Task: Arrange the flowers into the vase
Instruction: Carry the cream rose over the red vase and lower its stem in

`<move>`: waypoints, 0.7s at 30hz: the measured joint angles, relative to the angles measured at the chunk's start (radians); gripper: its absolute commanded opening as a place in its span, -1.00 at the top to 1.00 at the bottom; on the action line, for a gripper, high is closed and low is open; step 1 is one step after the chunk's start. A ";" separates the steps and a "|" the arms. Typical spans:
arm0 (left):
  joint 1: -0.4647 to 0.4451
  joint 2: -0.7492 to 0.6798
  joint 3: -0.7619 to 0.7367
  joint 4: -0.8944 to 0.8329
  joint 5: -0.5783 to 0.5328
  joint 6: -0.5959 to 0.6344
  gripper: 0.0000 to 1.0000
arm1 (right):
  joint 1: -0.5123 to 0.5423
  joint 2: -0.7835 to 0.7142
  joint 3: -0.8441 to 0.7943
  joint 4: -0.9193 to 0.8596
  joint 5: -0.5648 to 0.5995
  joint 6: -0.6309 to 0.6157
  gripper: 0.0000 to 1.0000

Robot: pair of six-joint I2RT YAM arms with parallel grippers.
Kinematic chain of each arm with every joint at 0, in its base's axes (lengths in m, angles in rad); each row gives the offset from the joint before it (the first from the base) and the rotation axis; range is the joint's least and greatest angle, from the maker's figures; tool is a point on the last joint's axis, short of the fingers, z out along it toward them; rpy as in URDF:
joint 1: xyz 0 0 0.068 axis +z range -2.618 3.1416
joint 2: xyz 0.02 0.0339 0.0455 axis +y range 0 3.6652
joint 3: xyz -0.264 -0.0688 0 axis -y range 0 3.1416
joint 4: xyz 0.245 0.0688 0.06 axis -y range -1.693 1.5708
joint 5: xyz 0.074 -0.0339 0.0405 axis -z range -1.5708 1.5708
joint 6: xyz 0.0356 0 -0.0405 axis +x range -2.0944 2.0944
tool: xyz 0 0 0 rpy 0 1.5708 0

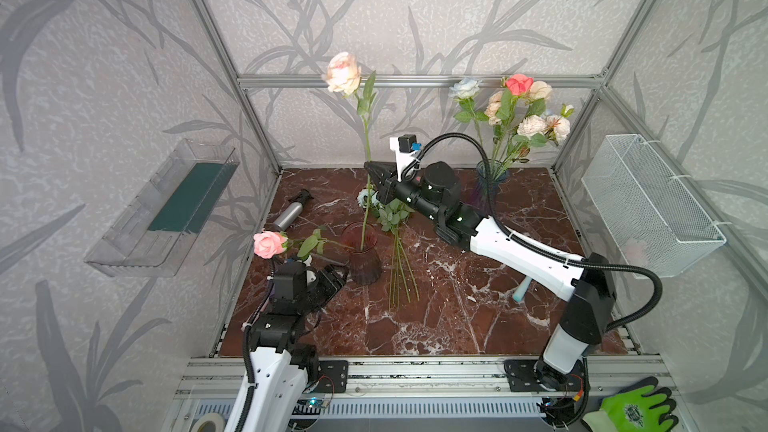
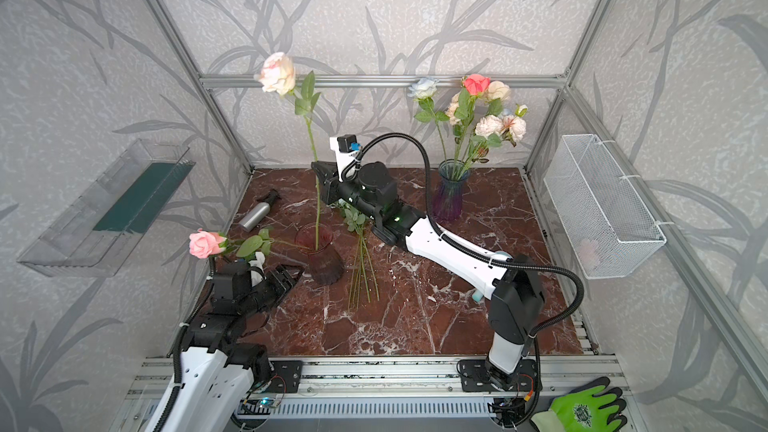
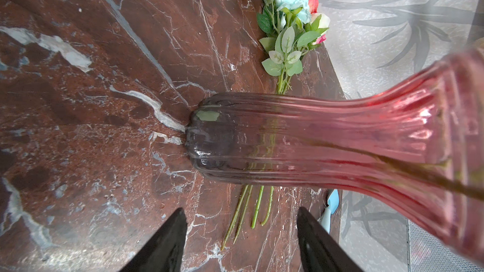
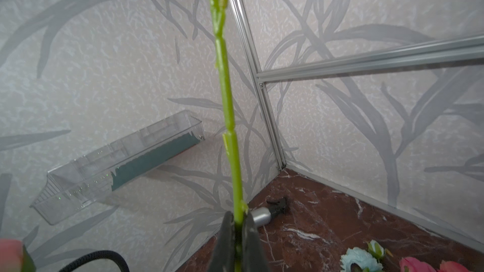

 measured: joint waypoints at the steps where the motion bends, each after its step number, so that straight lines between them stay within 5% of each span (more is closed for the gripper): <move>1: 0.000 0.006 0.000 0.005 0.000 0.000 -0.36 | 0.009 0.004 -0.028 0.006 -0.002 -0.008 1.00; 11: 0.000 0.042 -0.010 0.072 0.002 -0.008 -0.37 | 0.066 0.035 -0.178 0.027 -0.022 -0.010 0.91; 21: 0.000 0.093 -0.019 0.121 0.005 -0.023 -0.37 | 0.074 0.097 -0.176 -0.017 -0.045 0.040 0.59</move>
